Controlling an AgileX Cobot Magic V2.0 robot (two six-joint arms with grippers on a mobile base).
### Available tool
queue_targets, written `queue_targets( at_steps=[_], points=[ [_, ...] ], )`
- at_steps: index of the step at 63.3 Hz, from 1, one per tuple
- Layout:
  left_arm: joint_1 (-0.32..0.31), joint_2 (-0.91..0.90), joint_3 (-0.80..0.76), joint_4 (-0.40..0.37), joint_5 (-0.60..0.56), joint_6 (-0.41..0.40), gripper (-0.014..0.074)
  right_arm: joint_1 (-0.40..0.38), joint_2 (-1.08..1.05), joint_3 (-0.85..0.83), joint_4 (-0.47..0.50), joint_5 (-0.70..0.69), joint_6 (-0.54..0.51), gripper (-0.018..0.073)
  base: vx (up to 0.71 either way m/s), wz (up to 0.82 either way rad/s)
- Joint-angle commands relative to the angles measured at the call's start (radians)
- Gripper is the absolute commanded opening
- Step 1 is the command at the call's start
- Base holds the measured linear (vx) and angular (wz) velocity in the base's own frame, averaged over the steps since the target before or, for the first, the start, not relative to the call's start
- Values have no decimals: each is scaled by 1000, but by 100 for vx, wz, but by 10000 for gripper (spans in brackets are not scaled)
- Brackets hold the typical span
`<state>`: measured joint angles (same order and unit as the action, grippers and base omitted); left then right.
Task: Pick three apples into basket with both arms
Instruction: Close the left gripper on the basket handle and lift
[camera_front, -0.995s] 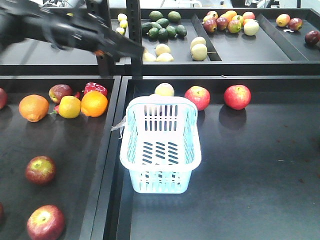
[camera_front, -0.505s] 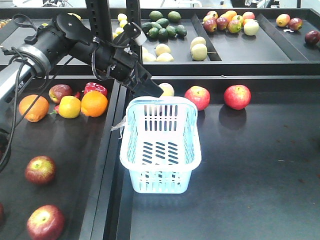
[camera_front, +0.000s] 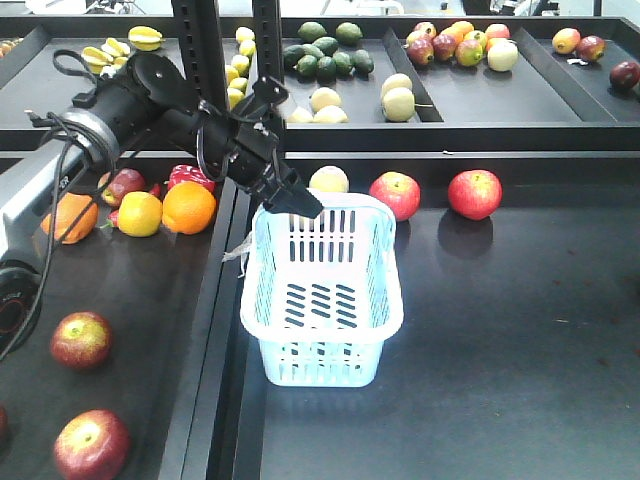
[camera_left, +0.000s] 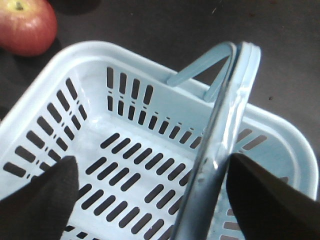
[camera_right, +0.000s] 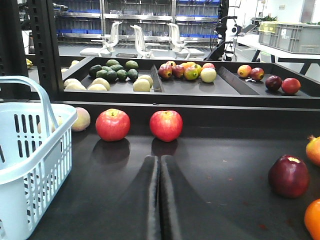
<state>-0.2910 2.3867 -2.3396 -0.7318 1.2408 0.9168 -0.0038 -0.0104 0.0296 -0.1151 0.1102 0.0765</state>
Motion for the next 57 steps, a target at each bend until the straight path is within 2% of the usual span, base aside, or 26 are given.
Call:
queue_targets(
  at_steps=[1,14,22,26,31,43,53,57],
  points=[
    [-15,-56,-31,-28,11,-15,569,-5,-11,13,-6,-69,-8,-5,0,0],
    [-50,-50,-31,41,11,-14,567,-5,-11,13,-6,-69,-8,-5,0,0],
    [-60,-50,-31,58,11,-29,521,-5,-11,13,-6,-69,-8,-5,0,0],
    [-60,-50,-31,57,11,-70,461,-5,-11,13,-6,-69,-8,-5,0,0],
    [-60,-51,-31,60,11,-111,344,-5,-11,13,-6,-69,-8,-5,0,0],
    [-60,-67,-31,41,11,-243,-10,-5,-11,13,-6,-69,-8,-5,0,0],
    [-60,-126,-31,-35,11,-334,-8,-5,-11,13,-6,-69,-8,-5,0,0],
    [-60,-163,-31,-41,11,-406,-8,-5,-11,13,-6,-69,-8,-5,0,0]
  ],
)
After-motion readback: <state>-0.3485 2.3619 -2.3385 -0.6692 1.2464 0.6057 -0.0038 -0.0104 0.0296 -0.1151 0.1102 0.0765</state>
